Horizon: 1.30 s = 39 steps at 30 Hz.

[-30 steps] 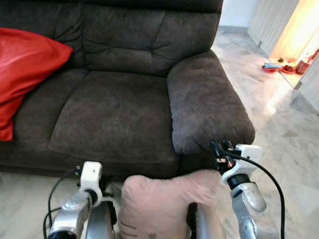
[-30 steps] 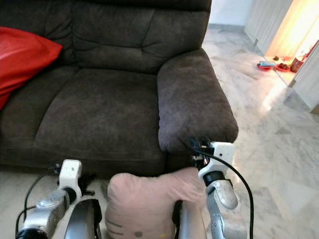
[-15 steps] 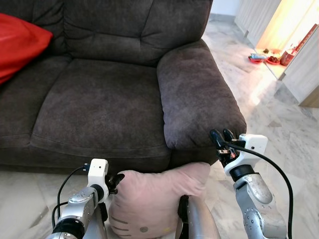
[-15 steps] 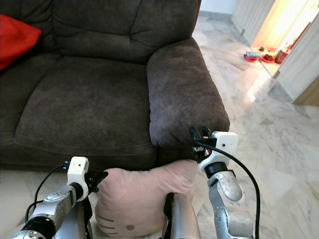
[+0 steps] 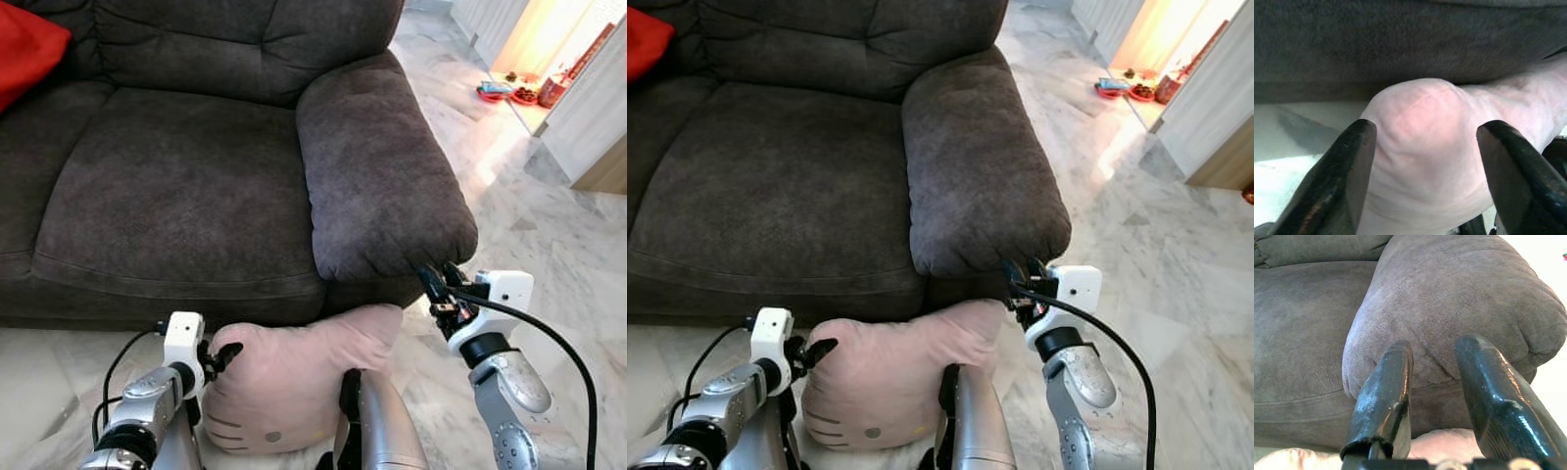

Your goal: Move the pillow to the sofa from floor

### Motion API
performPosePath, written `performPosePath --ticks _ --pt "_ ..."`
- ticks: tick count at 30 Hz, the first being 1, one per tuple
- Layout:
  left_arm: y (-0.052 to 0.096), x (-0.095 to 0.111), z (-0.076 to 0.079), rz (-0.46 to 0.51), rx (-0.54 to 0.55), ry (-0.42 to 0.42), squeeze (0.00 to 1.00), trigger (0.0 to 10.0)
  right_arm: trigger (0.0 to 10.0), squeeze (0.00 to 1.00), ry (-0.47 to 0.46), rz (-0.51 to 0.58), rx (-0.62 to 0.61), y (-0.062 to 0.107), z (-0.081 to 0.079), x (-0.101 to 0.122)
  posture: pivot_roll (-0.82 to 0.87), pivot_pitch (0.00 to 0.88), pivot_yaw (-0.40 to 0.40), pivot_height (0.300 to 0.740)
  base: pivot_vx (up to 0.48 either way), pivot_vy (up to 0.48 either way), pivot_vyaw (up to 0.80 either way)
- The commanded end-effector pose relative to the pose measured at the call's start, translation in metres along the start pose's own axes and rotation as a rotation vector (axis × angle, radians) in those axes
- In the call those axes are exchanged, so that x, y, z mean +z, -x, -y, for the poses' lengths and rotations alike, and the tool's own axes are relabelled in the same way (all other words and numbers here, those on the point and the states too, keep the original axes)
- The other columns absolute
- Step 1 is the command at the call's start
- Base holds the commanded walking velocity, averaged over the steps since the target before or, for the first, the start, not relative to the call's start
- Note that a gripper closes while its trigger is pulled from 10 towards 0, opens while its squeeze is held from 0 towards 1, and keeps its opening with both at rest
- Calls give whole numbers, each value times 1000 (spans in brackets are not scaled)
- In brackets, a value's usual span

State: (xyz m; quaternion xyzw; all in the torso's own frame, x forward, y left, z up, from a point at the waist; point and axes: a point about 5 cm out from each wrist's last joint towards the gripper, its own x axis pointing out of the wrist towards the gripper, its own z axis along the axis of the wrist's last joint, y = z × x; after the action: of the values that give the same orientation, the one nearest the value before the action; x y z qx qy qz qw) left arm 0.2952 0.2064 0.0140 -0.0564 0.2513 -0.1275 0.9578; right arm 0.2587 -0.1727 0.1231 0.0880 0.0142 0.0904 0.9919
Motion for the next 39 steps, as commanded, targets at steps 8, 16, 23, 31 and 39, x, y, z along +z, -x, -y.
performPosePath --ticks 8,16,23,31,39 --pt "-3 4 -3 -32 -13 -13 1000 10000 10000 0 18 -19 -24 12 8 4 -104 190 -220 513 0 0 0" --pt "-3 7 -8 -29 25 7 580 10000 10000 0 17 -30 -24 17 7 5 -120 207 -229 513 0 0 0" --pt "-3 7 -11 -31 38 10 0 10000 10000 0 22 -48 -23 24 8 6 -133 225 -241 513 0 0 0" --pt "-5 2 -2 -33 -17 57 0 10000 10000 0 23 -51 -20 27 6 9 -150 239 -250 513 0 0 0" --pt "-6 -11 4 -98 1 5 0 10000 10000 0 31 -62 -23 34 8 12 -171 251 -260 513 0 0 0"
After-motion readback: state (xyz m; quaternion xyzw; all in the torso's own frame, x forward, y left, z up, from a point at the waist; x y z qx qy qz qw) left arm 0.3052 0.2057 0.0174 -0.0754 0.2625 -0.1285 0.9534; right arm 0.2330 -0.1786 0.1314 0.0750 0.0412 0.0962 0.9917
